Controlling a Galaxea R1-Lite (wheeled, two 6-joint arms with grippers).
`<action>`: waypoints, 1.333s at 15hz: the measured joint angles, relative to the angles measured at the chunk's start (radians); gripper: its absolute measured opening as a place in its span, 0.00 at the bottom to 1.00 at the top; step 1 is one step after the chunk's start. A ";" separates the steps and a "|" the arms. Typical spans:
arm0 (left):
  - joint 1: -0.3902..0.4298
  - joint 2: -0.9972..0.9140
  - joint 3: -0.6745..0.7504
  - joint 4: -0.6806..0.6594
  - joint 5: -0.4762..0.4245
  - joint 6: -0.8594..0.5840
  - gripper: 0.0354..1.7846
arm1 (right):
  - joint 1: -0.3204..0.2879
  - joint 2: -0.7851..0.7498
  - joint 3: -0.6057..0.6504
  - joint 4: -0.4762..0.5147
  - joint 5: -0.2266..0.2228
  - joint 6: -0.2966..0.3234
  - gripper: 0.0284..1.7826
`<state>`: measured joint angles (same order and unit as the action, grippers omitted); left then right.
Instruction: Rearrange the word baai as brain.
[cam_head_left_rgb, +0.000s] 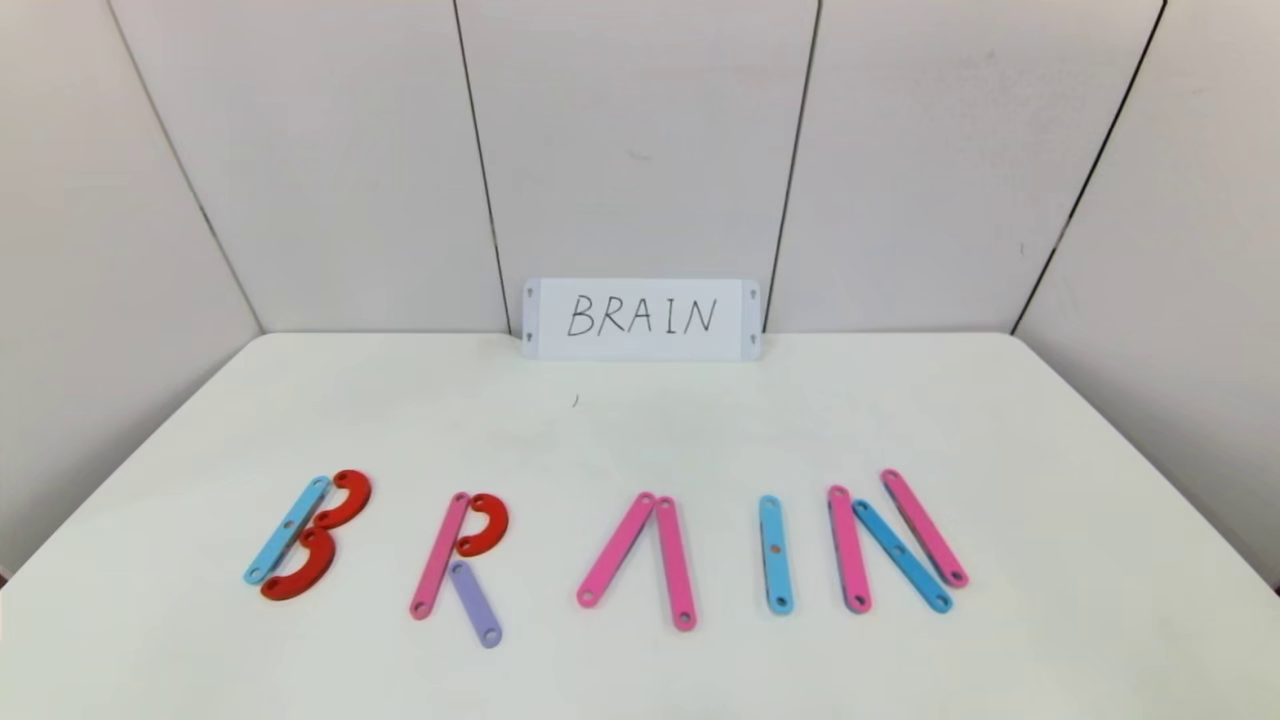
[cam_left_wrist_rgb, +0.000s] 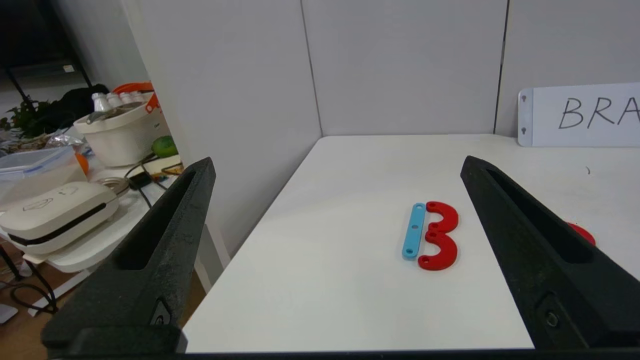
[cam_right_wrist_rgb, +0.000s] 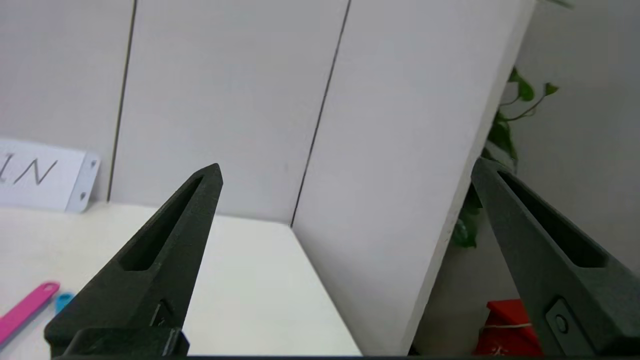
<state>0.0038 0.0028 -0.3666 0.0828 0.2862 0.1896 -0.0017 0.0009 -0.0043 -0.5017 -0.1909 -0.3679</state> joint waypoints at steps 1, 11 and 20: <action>0.000 0.000 0.014 0.000 0.000 0.000 0.97 | 0.000 0.000 0.002 0.040 0.021 0.011 0.97; 0.000 0.000 0.033 0.000 0.002 0.003 0.97 | 0.000 0.000 0.004 0.458 0.186 0.183 0.97; 0.000 0.000 0.048 -0.004 -0.006 -0.012 0.97 | 0.000 0.000 0.004 0.504 0.193 0.333 0.97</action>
<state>0.0043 0.0028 -0.3183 0.0783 0.2800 0.1774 -0.0017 0.0004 -0.0004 0.0028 0.0017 -0.0345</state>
